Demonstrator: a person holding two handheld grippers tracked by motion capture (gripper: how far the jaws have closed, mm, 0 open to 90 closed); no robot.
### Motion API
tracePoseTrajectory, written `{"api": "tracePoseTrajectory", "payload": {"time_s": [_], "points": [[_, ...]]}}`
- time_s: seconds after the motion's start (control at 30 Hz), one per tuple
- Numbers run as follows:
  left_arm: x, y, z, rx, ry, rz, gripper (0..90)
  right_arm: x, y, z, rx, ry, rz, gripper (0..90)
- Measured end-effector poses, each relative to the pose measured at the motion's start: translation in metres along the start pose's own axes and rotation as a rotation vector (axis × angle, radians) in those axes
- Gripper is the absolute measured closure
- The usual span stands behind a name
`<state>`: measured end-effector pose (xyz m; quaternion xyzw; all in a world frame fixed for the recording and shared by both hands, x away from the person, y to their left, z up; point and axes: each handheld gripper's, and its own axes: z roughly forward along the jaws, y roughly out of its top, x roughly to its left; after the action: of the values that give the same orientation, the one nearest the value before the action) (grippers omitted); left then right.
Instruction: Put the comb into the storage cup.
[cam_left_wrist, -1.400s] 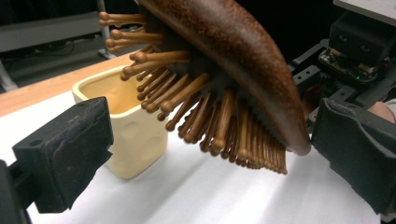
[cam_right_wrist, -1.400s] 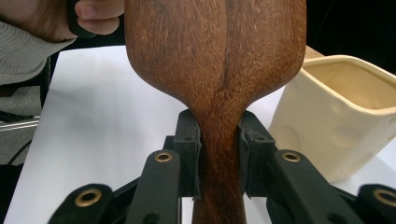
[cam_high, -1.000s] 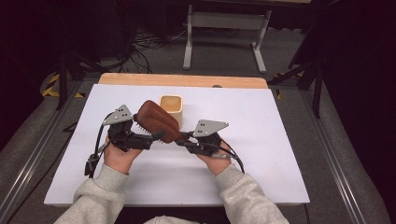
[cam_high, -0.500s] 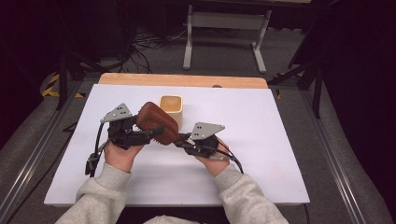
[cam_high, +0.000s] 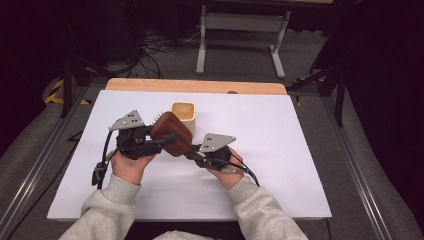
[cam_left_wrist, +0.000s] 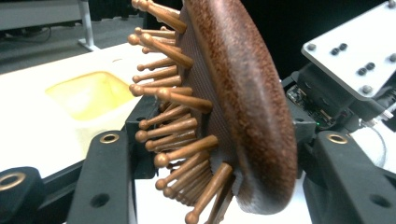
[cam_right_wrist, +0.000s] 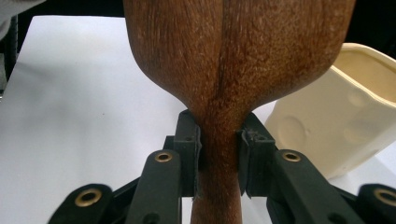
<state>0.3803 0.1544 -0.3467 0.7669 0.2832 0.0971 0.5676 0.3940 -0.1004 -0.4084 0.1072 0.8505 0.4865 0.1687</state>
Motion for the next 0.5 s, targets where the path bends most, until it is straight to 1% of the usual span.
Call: {"api": "tracePoseTrajectory", "payload": {"time_s": [0.07,0.23,0.4,0.5], "points": [[-0.0018,0.0016,0.0003,0.006,0.001,0.015,49.1,0.0000,-0.0002,0.0000,0.000,0.000,-0.002,72.7],[-0.0041,0.0043,0.0013,0.019,-0.007,0.024,51.1,-0.0004,-0.0008,0.0007,-0.003,0.008,0.005,72.8],[-0.0034,0.0048,0.0017,0.025,-0.025,0.017,53.7,-0.0009,-0.0016,0.0010,-0.002,0.008,0.000,72.7],[-0.0009,0.0050,0.0011,0.024,-0.042,0.000,54.8,-0.0016,-0.0017,0.0004,-0.009,0.016,0.005,72.6]]}}
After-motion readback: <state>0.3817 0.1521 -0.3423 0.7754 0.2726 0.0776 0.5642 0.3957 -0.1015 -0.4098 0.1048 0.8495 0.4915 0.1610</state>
